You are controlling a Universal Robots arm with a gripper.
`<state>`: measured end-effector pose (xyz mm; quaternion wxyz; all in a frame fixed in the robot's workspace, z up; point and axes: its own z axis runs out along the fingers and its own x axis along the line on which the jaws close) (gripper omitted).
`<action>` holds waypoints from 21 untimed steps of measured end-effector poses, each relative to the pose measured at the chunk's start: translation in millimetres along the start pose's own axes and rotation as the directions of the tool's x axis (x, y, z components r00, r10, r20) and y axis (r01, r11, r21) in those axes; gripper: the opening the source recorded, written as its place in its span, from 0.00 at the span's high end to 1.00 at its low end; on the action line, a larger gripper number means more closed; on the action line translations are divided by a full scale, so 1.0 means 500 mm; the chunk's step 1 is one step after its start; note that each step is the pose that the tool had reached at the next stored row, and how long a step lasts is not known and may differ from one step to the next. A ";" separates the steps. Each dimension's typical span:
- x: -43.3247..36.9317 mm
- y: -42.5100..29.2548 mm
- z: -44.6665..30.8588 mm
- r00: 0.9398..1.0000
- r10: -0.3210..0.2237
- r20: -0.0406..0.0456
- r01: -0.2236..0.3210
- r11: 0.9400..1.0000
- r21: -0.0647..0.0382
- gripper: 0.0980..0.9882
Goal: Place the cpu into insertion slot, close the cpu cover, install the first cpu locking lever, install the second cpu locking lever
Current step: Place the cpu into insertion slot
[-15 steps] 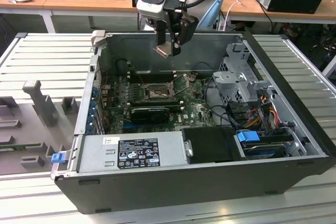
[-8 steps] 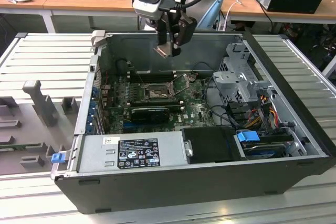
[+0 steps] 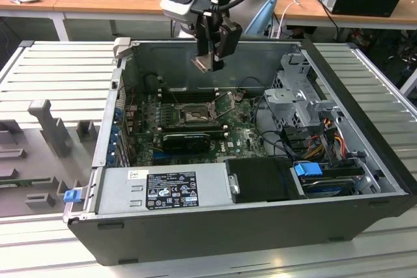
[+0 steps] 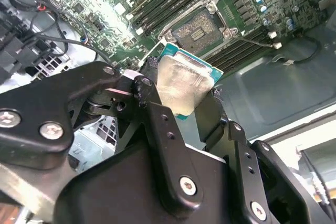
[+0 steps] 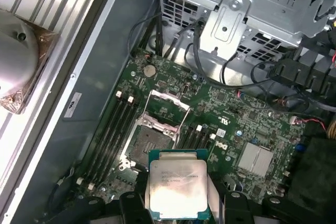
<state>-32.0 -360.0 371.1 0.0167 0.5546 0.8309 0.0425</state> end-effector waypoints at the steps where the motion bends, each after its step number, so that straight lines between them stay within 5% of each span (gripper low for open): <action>1: 0.000 0.000 0.000 1.000 0.021 0.002 -0.021 1.000 0.000 0.52; 11: 0.000 0.000 0.002 0.986 0.169 0.015 -0.169 0.986 -0.005 0.52; 19: 0.000 -0.001 0.005 0.951 0.307 0.027 -0.307 0.952 -0.010 0.52; 21: 0.000 -0.001 0.006 0.936 0.350 0.030 -0.350 0.937 -0.012 0.52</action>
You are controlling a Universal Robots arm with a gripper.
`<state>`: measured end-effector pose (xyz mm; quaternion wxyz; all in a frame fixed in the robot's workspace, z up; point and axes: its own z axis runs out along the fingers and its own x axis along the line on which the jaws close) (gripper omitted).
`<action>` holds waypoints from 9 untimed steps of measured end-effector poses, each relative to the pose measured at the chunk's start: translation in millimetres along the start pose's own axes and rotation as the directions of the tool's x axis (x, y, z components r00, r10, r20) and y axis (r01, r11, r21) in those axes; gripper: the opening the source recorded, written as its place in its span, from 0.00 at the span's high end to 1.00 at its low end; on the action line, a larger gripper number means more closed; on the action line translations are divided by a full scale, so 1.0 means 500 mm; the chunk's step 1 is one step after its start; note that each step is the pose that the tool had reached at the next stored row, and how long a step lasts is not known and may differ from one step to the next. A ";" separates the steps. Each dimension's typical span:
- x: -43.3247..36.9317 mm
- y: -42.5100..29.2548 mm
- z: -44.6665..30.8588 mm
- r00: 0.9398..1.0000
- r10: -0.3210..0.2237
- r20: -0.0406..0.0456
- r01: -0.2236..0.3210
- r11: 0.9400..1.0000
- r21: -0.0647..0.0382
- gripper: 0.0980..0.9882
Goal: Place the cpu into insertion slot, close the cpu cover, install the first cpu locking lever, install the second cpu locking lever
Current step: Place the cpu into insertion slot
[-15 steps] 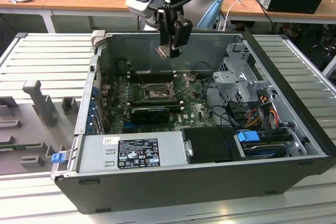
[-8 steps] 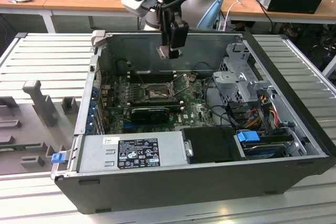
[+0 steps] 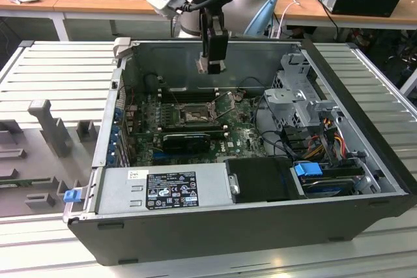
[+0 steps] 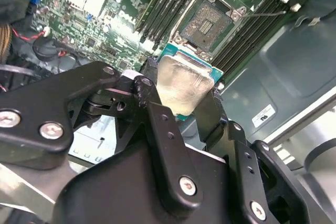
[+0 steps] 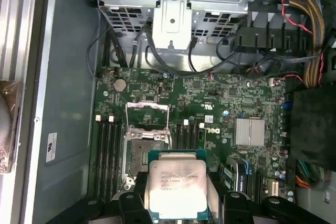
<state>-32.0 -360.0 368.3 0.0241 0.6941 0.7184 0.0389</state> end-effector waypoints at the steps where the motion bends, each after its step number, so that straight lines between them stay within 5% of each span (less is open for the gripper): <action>1: 0.000 0.000 0.000 1.000 0.013 0.001 -0.013 1.000 0.000 0.52; 9: 0.000 -0.002 0.018 0.998 0.056 0.009 -0.056 0.998 0.000 0.52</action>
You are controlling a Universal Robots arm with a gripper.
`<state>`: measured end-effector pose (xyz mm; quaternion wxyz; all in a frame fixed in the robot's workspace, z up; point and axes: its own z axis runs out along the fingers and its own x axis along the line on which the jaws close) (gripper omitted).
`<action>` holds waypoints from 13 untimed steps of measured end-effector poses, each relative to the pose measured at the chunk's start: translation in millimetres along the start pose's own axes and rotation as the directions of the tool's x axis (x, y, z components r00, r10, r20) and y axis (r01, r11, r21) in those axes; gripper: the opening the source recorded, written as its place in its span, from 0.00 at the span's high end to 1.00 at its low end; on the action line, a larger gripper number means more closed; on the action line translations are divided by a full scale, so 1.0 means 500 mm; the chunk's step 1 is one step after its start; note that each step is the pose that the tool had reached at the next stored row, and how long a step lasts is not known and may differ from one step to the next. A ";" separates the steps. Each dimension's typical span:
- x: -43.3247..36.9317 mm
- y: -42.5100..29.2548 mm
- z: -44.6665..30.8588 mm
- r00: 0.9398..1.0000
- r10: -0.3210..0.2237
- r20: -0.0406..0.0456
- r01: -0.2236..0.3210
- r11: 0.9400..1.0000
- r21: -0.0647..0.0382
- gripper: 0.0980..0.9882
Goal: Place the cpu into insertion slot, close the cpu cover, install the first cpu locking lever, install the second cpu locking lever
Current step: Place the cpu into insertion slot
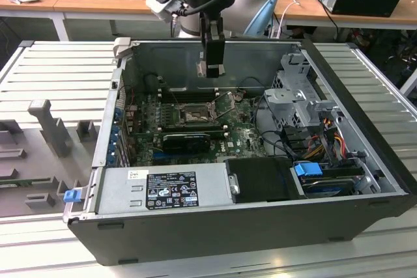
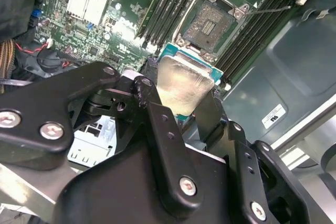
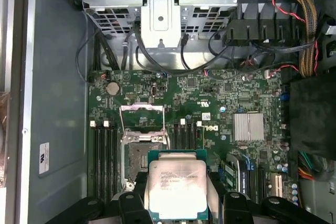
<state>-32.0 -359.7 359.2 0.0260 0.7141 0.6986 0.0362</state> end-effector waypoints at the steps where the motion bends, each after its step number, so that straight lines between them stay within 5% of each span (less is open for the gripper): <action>1: 0.000 0.000 0.002 1.000 0.001 0.000 -0.001 1.000 0.000 0.52; 13: 0.000 -0.002 0.021 1.000 0.014 0.003 -0.014 1.000 0.008 0.52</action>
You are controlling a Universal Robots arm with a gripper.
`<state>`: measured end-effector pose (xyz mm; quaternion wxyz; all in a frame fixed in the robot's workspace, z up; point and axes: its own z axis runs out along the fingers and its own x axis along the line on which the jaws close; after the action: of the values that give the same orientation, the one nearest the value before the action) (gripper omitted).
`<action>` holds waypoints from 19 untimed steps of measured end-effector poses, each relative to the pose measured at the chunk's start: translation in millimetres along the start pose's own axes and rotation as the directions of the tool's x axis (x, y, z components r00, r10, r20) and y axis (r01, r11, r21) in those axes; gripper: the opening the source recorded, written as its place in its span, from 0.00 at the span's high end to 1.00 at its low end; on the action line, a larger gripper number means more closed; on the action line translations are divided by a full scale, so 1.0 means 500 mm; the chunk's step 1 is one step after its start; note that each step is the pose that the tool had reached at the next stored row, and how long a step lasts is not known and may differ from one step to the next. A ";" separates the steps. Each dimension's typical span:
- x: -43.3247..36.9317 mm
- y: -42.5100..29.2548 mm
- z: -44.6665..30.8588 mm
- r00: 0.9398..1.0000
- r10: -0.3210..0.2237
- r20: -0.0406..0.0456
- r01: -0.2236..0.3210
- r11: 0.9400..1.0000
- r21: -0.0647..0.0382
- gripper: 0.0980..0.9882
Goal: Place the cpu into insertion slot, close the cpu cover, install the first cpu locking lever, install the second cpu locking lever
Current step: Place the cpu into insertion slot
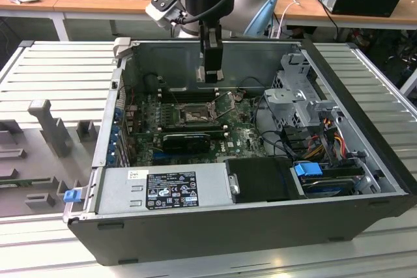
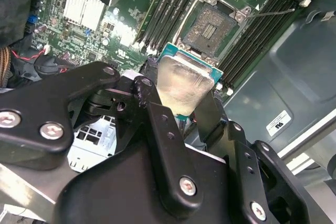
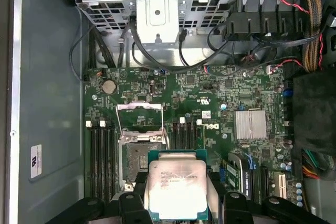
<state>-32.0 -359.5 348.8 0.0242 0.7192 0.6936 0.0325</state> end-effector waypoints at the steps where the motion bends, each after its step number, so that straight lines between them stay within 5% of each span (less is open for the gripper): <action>1: 0.000 0.000 0.001 1.000 0.001 0.000 -0.001 1.000 0.001 0.52; 19: 0.000 -0.001 0.014 1.000 0.010 0.001 -0.010 1.000 0.011 0.52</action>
<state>-32.1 -359.5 341.8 0.0205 0.7227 0.6902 0.0283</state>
